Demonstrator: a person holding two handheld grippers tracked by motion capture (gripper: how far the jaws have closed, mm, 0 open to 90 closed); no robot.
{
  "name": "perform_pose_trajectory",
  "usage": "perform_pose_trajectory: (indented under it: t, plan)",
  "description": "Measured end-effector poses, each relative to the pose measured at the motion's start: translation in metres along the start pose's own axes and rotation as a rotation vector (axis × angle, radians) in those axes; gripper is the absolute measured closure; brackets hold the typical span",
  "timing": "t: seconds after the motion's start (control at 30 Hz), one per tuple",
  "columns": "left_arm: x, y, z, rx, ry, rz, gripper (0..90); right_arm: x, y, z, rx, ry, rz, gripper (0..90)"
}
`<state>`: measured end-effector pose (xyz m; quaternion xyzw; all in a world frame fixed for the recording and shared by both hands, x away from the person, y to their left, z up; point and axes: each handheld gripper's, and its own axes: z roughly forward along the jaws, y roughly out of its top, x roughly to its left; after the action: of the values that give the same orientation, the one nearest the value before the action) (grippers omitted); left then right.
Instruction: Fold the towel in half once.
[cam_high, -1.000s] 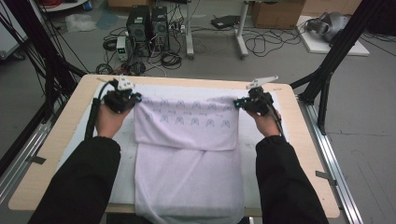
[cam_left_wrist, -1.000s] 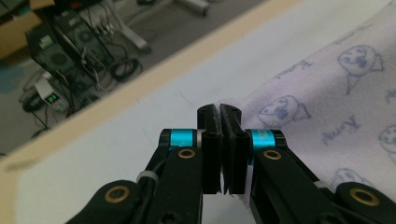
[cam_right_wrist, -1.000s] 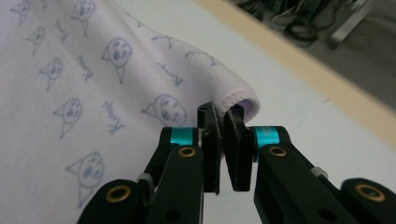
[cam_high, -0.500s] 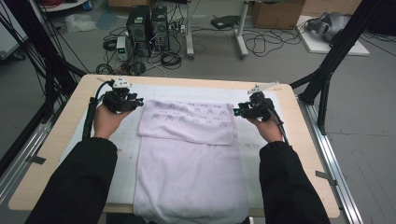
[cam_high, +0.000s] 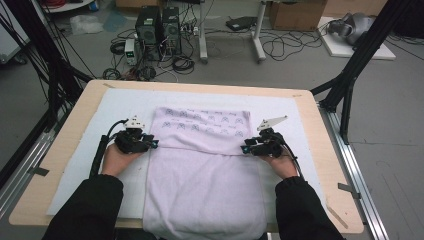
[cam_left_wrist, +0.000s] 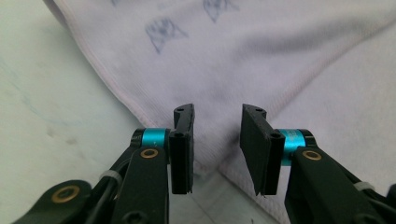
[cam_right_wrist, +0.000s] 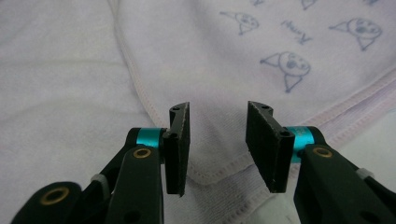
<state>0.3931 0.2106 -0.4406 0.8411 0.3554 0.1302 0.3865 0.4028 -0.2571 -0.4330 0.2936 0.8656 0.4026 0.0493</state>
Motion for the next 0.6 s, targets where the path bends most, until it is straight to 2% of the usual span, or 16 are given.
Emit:
perform_pose_trajectory:
  t: [0.03,0.07,0.1,0.13,0.17,0.2,0.3,0.43,0.6]
  plan:
    - [0.000,-0.001,0.001,-0.001,0.008,0.002,65.4,0.000,-0.001,0.002,0.002,-0.001,0.001,60.9]
    - [0.000,0.000,0.000,-0.003,0.016,-0.009,68.6,0.000,-0.003,0.004,0.012,-0.007,0.003,63.6]
    - [0.000,-0.001,0.000,-0.007,0.024,-0.001,73.6,-0.001,-0.004,0.006,0.021,-0.014,0.005,67.8]
    - [0.000,0.000,0.000,0.001,0.034,0.014,78.8,-0.001,-0.005,0.007,0.017,-0.021,-0.001,73.7]
    - [0.000,0.000,0.000,-0.003,0.036,0.004,82.2,-0.001,-0.006,0.007,0.016,-0.018,-0.005,82.8]
    - [0.001,0.000,0.000,-0.003,0.033,-0.002,85.1,-0.001,-0.006,0.007,0.018,-0.009,-0.005,87.0]
    - [-0.001,0.002,-0.004,-0.017,0.028,0.003,86.2,-0.001,-0.004,0.006,0.012,-0.012,-0.013,88.2]
    - [-0.004,0.007,-0.016,-0.077,0.009,-0.010,86.1,-0.003,-0.002,-0.010,-0.040,-0.013,-0.002,88.3]
    - [-0.018,0.012,-0.043,-0.114,-0.013,0.011,86.1,0.007,0.006,-0.050,-0.106,-0.005,-0.013,89.7]
